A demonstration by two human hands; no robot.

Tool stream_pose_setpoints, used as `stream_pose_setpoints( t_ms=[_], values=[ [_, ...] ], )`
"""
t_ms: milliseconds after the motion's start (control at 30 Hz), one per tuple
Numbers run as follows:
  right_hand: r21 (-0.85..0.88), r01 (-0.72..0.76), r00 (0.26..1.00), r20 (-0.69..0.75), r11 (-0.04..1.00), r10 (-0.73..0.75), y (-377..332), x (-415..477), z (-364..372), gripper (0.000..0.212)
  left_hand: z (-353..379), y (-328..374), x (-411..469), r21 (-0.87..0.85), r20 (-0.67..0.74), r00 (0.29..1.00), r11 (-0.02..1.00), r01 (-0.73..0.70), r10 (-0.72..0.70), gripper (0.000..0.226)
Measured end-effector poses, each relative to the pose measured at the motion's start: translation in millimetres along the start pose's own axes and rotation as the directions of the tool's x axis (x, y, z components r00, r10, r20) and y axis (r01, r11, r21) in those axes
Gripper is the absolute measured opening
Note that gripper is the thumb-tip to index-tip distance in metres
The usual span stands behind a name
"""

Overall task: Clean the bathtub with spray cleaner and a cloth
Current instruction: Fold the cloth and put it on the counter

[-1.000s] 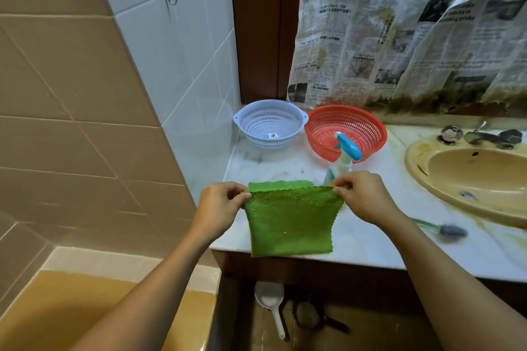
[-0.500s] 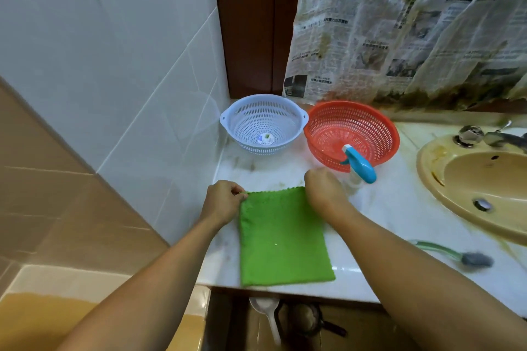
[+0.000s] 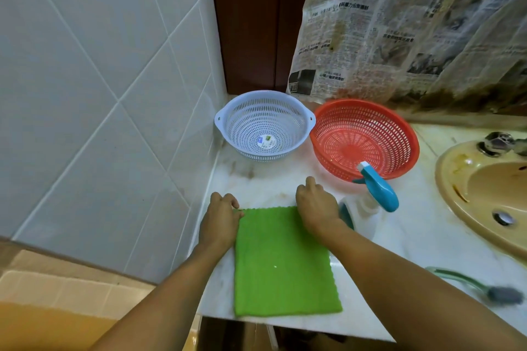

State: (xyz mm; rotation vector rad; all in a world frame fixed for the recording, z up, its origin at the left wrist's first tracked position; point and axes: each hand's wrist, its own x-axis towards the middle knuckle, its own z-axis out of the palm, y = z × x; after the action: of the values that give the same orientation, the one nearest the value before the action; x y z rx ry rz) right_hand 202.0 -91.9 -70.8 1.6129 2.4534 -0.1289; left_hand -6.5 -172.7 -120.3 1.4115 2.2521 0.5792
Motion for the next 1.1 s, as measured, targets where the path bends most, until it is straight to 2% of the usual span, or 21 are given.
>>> stream_pose_setpoints(
  t_ms=[167,267,400,500,600,700,833,933,1100],
  values=[
    [0.025,0.144,0.988,0.058,0.989,-0.145,9.8,-18.3,6.0,0.022,1.6,-5.0,-17.6,0.212,-0.043,0.977,0.957,-0.196,0.21,0.006],
    [0.085,0.197,0.978,0.054,0.977,-0.202,14.8,-42.5,25.6,0.019,3.2,-10.0,-39.5,0.257,-0.024,0.945,0.915,-0.31,0.327,0.013],
    [0.238,0.244,0.969,-0.037,0.94,-0.242,27.0,-87.5,59.9,0.021,4.0,-23.3,-80.4,0.282,0.079,0.853,0.809,-0.516,0.516,0.02],
    [0.392,0.228,0.973,-0.122,0.891,-0.195,37.1,-120.8,78.7,0.028,6.5,-40.7,-108.2,0.277,0.109,0.806,0.761,-0.587,0.582,0.02],
    [0.46,0.204,0.979,-0.117,0.864,-0.168,46.1,-149.4,90.7,0.034,9.0,-58.2,-130.2,0.269,0.063,0.766,0.729,-0.63,0.639,0.01],
    [0.508,0.205,0.978,-0.14,0.837,-0.155,54.2,-172.9,104.2,0.036,7.3,-68.4,-148.6,0.236,0.036,0.768,0.742,-0.628,0.639,0.024],
    [0.504,0.235,0.97,-0.17,0.831,-0.171,60.7,-195.0,111.5,0.042,2.7,-76.6,-165.5,0.243,0.106,0.749,0.713,-0.658,0.655,0.033],
    [0.433,0.294,0.944,-0.269,0.852,-0.189,58.9,-199.1,118.1,0.032,4.2,-79.4,-170.4,0.243,0.093,0.768,0.733,-0.635,0.634,0.032],
    [0.354,0.226,0.933,-0.346,0.907,-0.098,47.4,-194.2,114.5,0.02,6.0,-71.9,-172.3,0.194,0.007,0.791,0.775,-0.602,0.612,0.026]
  ],
)
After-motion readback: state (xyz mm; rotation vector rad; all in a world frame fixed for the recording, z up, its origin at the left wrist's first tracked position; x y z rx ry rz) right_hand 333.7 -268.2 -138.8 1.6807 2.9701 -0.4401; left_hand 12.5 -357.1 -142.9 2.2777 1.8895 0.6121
